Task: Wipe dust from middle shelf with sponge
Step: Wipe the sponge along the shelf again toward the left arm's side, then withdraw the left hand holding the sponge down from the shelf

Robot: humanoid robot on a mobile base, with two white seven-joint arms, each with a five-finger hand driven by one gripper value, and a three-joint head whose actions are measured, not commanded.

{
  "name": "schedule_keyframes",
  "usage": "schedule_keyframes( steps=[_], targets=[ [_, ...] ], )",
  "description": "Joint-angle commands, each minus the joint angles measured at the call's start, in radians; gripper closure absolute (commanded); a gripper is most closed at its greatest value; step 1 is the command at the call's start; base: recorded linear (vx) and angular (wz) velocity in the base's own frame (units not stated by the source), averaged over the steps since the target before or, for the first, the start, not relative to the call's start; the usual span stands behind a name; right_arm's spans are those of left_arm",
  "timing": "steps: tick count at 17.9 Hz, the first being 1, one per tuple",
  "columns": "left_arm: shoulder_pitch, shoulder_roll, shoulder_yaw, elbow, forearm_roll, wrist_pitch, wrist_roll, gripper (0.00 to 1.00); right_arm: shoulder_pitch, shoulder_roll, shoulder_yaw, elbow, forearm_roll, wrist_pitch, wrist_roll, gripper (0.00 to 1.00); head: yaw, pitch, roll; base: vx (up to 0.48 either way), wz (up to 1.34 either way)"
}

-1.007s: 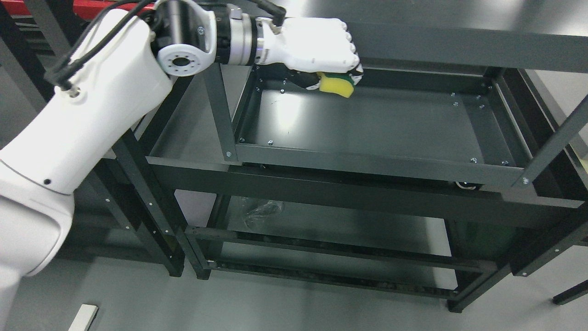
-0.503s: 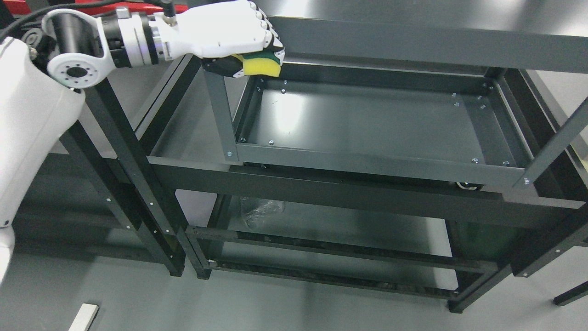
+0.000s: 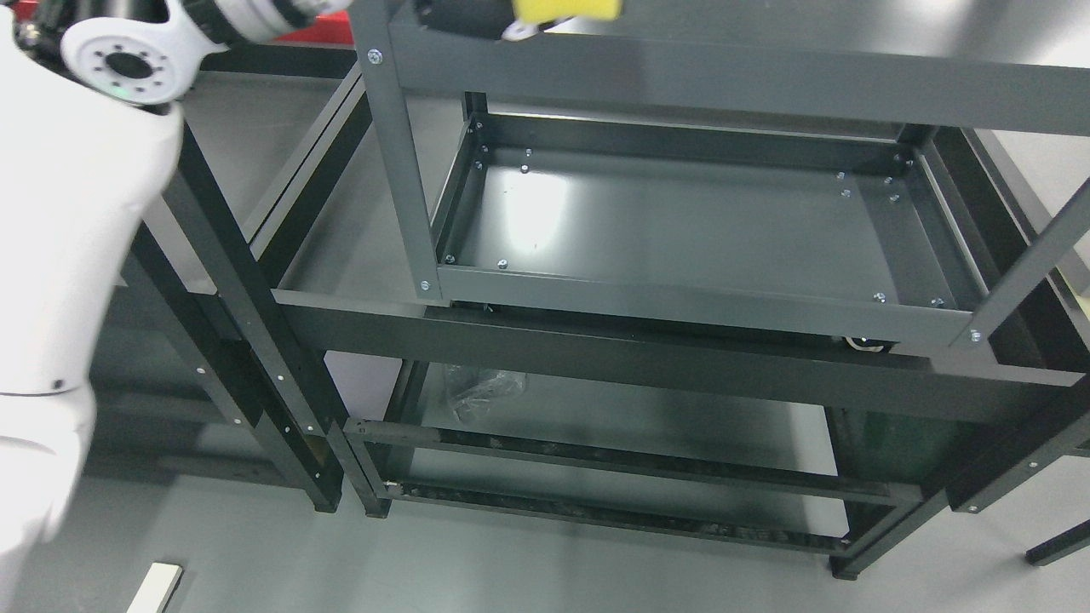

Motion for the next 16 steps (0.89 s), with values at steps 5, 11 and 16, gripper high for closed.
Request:
schedule_keyframes(
  steps=[5,11,16],
  targets=[
    [0.375,-0.299,-0.228,0.032,0.179,0.0,0.195,0.98,0.0,-0.017,0.0,-0.017,0.0,0.074,0.0,0.0,0.0,0.0,0.0,0.0,0.0],
    [0.778,-0.299,-0.311,0.172,0.334,0.0,0.237,0.96,0.0,-0.017,0.0,-0.017,0.0,0.074,0.0,0.0,0.0,0.0,0.0,0.0,0.0],
    [0.986,-0.299,0.137,0.172,0.327,0.095,0.257,0.96,0.0,-0.017,0.0,-0.017,0.0,0.074,0.0,0.0,0.0,0.0,0.0,0.0,0.0]
  ],
)
